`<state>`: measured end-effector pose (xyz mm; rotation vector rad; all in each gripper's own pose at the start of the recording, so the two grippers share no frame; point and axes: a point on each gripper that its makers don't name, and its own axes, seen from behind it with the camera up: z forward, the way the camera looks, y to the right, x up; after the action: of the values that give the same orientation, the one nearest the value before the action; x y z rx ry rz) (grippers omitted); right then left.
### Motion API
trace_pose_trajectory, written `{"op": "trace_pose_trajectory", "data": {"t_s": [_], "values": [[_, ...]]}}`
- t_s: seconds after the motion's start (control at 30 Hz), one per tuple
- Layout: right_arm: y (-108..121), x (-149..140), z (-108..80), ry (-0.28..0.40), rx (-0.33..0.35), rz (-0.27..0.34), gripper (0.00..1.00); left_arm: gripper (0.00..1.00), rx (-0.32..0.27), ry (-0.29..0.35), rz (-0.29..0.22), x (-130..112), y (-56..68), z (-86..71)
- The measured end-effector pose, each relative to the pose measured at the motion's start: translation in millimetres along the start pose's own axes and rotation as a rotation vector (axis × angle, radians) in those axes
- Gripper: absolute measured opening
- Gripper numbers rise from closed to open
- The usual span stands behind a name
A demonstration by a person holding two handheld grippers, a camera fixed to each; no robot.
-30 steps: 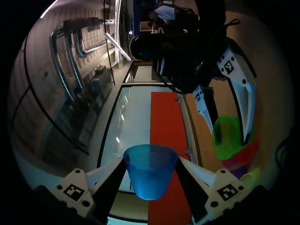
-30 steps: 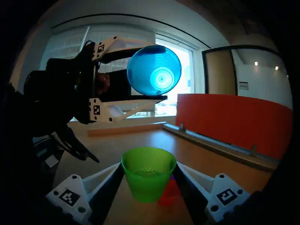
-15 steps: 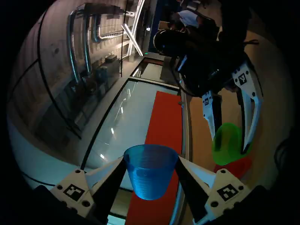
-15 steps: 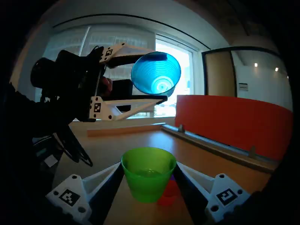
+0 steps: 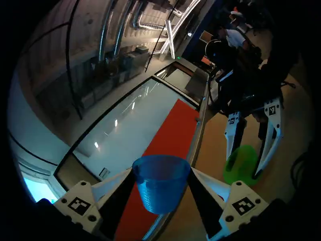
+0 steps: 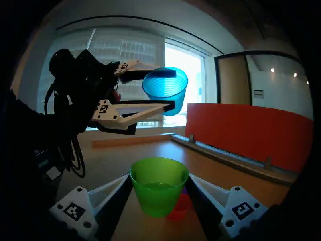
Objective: Pour water
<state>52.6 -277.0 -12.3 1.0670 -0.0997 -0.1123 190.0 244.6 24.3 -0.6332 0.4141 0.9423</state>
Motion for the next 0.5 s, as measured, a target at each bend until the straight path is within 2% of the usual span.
{"op": "trace_pose_trajectory", "data": {"t_s": [0.2,0.5], "values": [[1,2,-1.7,0.004,-0.005,0.0,0.9,0.86,0.009,-0.008,-0.119,-3,-2.7,-3.9],[2,5,-1.8,0.009,-0.009,-0.004,0.9,0.86,0.007,-0.029,-0.333,-15,-8.5,-1.1]]}}
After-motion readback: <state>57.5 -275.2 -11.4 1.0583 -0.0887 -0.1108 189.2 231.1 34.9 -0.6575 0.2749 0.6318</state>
